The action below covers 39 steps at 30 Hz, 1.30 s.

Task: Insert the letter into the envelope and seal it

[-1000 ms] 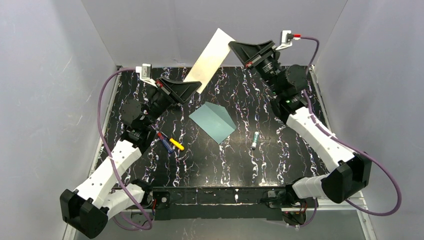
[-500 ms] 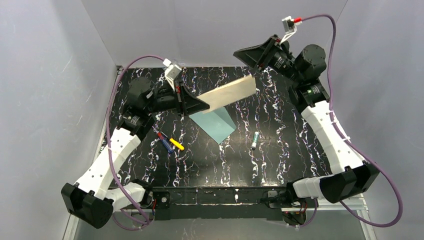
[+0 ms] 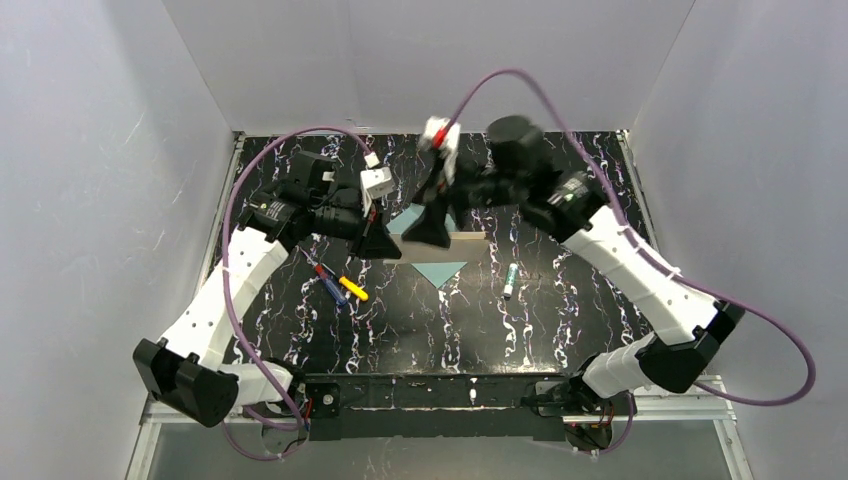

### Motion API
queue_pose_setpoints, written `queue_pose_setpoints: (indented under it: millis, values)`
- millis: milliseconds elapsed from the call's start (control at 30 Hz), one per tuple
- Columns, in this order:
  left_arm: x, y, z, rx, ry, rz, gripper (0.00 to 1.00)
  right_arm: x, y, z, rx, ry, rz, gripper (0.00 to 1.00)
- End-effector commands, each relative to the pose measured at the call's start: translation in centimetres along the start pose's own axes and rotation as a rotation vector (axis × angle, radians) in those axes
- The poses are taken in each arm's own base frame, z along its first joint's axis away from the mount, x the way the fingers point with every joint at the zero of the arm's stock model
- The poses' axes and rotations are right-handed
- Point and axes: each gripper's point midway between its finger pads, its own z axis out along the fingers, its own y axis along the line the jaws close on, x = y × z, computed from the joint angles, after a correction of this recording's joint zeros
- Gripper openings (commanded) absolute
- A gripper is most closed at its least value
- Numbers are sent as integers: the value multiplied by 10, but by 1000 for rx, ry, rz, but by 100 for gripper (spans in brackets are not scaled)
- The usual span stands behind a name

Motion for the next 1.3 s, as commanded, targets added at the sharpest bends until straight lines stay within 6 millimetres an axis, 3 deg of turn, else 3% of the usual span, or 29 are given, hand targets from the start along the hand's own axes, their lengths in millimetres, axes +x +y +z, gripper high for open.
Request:
queue_pose_setpoints:
  millis: [0,133,300,567,833,867,967,1033,1133,1267]
  values:
    - [2,-13,-19,-26,17,199,0,54,17,10,31,252,-178,90]
    - [3,-15,-24,-29,25,270,0,76,27,13,-4,336,-191,87]
    - [4,-20,-27,-24,17,327,0,85,28,10,2,360,-187,76]
    - [0,-31,-32,-5,-10,364,0,93,25,7,28,373,-172,45]
    - [-7,-33,-35,-28,-28,355,0,88,21,11,47,390,-144,1]
    - [-8,-32,-36,-41,-30,355,5,89,21,11,46,400,-138,1]
    - [-16,-9,-39,-188,-54,290,59,90,15,12,80,406,-130,1]
    - [-21,12,-48,-344,-86,269,79,90,1,11,161,403,-129,1]
    - [-21,48,-65,-593,-155,242,97,96,-28,9,326,389,-97,1]
    - [-20,82,-95,-875,-284,152,98,118,-75,6,491,338,96,1]
